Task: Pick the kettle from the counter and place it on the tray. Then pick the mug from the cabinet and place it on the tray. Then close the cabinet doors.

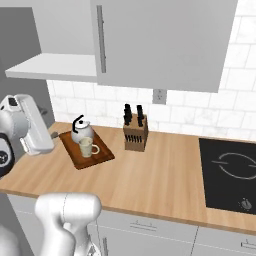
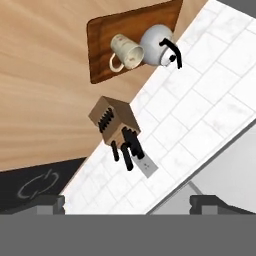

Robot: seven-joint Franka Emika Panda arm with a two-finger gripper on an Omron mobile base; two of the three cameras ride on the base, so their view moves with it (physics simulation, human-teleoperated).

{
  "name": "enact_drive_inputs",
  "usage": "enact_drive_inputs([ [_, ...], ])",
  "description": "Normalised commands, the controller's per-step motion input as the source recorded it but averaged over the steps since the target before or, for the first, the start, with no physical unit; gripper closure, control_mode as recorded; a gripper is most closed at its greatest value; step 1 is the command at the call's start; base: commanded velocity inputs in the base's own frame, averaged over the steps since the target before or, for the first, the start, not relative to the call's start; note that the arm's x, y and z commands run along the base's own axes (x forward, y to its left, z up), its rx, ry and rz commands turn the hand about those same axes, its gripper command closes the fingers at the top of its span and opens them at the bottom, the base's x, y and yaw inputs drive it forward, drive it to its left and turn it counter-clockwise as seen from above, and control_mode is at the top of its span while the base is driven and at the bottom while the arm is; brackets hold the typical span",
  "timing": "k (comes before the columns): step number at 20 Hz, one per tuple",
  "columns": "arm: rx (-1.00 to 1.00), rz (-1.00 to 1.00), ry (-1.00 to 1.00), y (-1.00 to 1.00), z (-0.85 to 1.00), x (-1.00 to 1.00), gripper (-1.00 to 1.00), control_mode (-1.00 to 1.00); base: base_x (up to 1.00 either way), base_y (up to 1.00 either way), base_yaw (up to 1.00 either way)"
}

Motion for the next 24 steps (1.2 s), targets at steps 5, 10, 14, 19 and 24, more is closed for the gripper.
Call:
enact_drive_inputs([
  [5,-0.11,0.0,-0.05,0.18,-0.22,-0.05,-1.0,-1.0,0.0,0.0,0.0],
  [10,-0.07,0.0,-0.23,0.31,-0.07,-0.3,-1.0,-1.0,0.0,0.0,0.0],
  [14,-0.02,-0.02,-0.21,0.29,0.0,-0.65,-1.0,-1.0,0.0,0.0,0.0],
  [19,0.0,0.04,-0.19,0.3,0.0,-0.68,-1.0,-1.0,0.0,0.0,0.0],
  [24,-0.04,0.07,-0.27,0.62,-0.1,-0.12,-1.0,-1.0,0.0,0.0,0.0],
])
